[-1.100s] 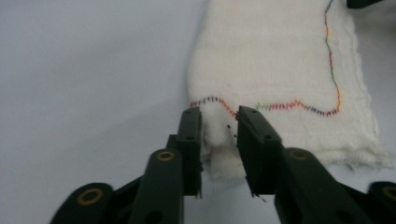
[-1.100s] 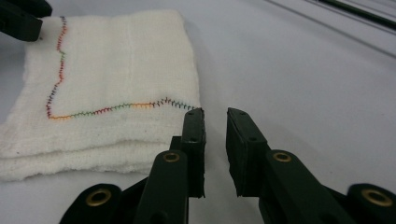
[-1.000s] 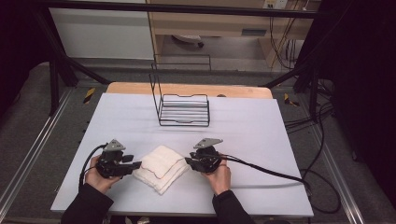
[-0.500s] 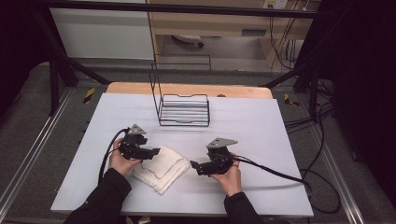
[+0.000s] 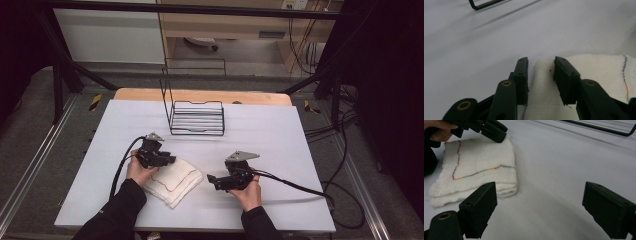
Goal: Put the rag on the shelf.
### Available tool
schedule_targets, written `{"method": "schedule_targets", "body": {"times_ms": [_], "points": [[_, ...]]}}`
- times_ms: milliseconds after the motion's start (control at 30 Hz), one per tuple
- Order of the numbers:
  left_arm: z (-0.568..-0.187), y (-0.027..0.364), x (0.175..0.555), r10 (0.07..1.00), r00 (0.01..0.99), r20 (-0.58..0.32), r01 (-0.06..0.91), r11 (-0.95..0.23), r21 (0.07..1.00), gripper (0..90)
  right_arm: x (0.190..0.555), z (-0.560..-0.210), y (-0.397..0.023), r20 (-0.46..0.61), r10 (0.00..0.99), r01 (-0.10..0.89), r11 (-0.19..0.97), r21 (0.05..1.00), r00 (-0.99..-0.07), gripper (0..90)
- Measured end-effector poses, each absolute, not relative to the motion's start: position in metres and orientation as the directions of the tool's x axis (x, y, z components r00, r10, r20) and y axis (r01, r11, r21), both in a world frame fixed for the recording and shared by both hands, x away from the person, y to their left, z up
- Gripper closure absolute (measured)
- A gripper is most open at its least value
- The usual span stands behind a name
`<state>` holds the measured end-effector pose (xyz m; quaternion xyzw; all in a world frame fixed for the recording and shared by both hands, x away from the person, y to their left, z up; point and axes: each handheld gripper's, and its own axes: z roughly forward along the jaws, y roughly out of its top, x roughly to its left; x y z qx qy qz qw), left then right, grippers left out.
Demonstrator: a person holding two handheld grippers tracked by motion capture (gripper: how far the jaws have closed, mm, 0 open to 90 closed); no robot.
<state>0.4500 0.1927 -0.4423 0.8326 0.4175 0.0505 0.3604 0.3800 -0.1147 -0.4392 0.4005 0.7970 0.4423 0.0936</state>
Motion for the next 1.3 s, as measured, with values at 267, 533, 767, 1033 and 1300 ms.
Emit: {"method": "schedule_targets", "body": {"times_ms": [267,533,767,1033,1300], "points": [[-0.441,0.187,0.446,0.73,0.658,-0.183,0.642,-0.417,0.644,76.5,0.384,-0.435,-0.101,0.218,0.718,0.565,0.285,0.774,-0.661,13.2],[-0.442,0.186,0.444,0.731,0.663,-0.161,0.627,-0.425,0.652,76.7,0.39,-0.441,-0.076,0.235,0.741,0.595,0.266,0.758,-0.63,33.3],[-0.442,0.186,0.443,0.725,0.675,-0.139,0.61,-0.442,0.658,76.7,0.391,-0.452,-0.062,0.244,0.756,0.625,0.265,0.735,-0.607,50.2],[-0.442,0.184,0.441,0.725,0.677,-0.123,0.599,-0.447,0.664,76.7,0.386,-0.456,-0.06,0.277,0.754,0.658,0.261,0.707,-0.596,63.3],[-0.441,0.184,0.44,0.728,0.675,-0.117,0.601,-0.451,0.66,77.2,0.384,-0.458,-0.057,0.326,0.751,0.685,0.223,0.693,-0.574,76.9]]}}
